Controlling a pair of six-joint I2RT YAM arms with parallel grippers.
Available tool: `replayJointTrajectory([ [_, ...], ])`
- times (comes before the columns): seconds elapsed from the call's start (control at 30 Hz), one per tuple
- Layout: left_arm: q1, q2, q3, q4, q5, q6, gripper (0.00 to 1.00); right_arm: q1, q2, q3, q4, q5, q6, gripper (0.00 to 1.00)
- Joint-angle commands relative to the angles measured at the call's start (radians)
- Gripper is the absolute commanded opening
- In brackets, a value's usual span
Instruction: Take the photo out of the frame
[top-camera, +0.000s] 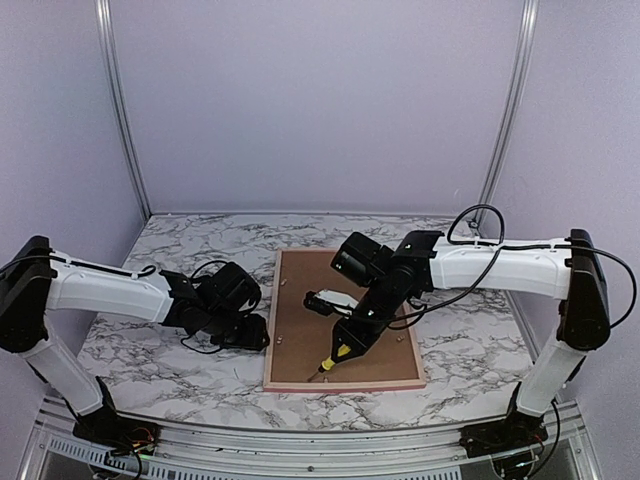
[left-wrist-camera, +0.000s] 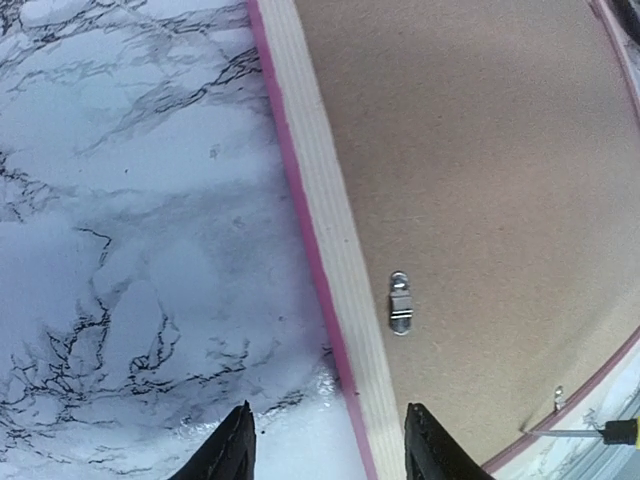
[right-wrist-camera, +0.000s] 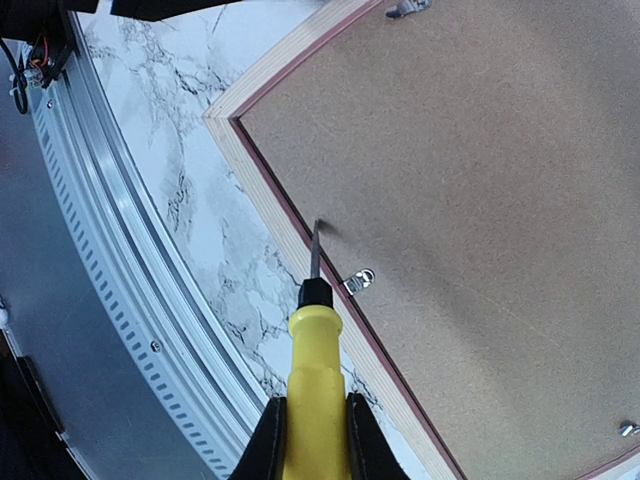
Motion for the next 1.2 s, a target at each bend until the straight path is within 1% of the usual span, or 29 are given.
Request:
replayJointTrajectory([
  [0.0, -0.02, -0.042, -0.005, 0.015, 0.024, 0.019, 0.52, 0.01, 0.006, 0.034, -0.047, 0.032, -0.008, 0.0],
  [0.33, -0.061, 0.052, 0.011, 0.009, 0.036, 0.046, 0.51, 0.01, 0.0, 0.033, -0.068, 0.027, -0.017, 0.0],
  [0.5, -0.062, 0.077, 0.017, -0.006, 0.031, 0.037, 0.4, 0.01, -0.011, 0.024, -0.098, 0.028, -0.025, 0.0],
  [0.7, -0.06, 0.091, 0.019, -0.039, -0.008, 0.0, 0.33, 0.007, -0.056, -0.019, -0.16, 0.051, -0.02, 0.0],
  [1.0, -0.059, 0.088, 0.013, -0.047, -0.019, -0.022, 0.31, -0.033, -0.127, -0.045, -0.242, 0.109, 0.03, 0.0],
  [1.17, -0.059, 0.083, 0.017, -0.047, -0.013, -0.016, 0.3, -0.044, -0.134, -0.005, -0.219, 0.107, 0.034, 0.0],
])
